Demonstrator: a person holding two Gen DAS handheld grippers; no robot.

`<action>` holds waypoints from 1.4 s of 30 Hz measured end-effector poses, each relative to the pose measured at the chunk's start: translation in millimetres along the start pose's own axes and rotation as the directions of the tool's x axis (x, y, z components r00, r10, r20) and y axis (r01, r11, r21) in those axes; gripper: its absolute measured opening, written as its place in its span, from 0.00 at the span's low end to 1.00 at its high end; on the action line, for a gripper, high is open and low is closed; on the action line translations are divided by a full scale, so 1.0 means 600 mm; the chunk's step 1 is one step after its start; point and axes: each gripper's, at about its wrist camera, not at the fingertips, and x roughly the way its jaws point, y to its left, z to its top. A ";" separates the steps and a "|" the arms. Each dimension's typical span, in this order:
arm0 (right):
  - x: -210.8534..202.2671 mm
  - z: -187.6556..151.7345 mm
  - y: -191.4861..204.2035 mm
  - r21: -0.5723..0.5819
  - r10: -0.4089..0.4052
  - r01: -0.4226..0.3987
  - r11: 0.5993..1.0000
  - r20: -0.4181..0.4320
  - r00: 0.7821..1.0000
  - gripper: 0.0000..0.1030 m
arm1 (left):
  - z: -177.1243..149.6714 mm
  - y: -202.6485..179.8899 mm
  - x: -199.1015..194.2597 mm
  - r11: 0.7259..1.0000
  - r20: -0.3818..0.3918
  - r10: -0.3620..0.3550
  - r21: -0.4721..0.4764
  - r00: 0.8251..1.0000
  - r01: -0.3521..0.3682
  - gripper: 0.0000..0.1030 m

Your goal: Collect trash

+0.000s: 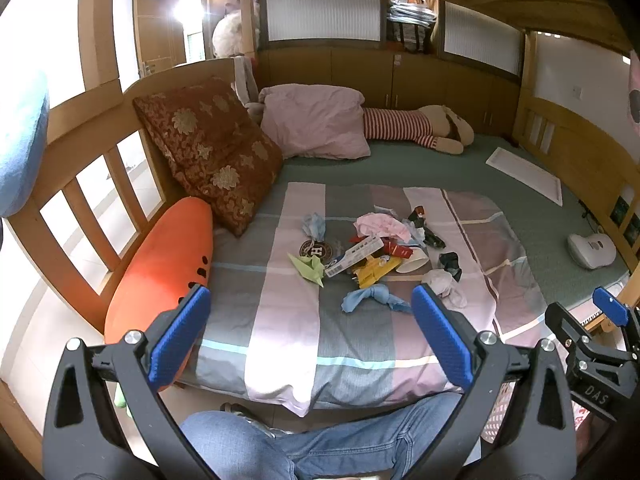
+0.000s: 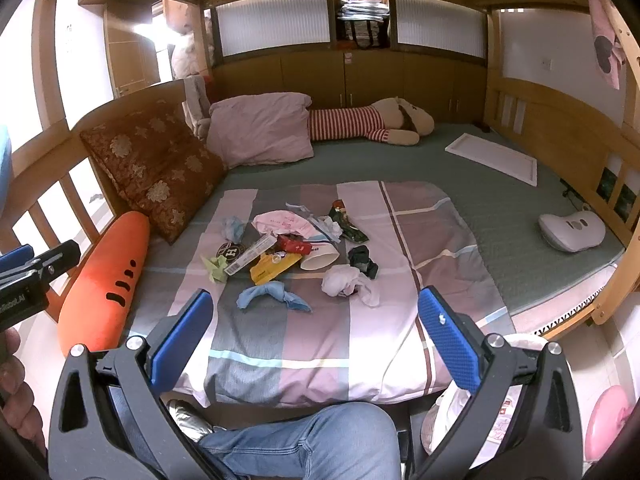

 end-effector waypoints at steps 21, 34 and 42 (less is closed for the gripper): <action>0.000 -0.003 -0.005 0.002 -0.007 0.007 1.000 -0.002 1.000 0.98 | -0.009 -0.001 0.004 1.000 0.002 0.004 -0.008 1.000 -0.004 0.97; 0.001 -0.005 -0.009 0.004 -0.008 0.008 1.000 -0.005 1.000 0.98 | -0.020 0.013 0.010 0.999 0.011 0.028 -0.023 1.000 -0.028 0.97; 0.000 -0.006 -0.012 0.007 -0.006 0.006 1.000 -0.002 1.000 0.98 | -0.025 0.006 0.020 0.996 -0.048 -0.087 -0.011 0.995 0.087 0.97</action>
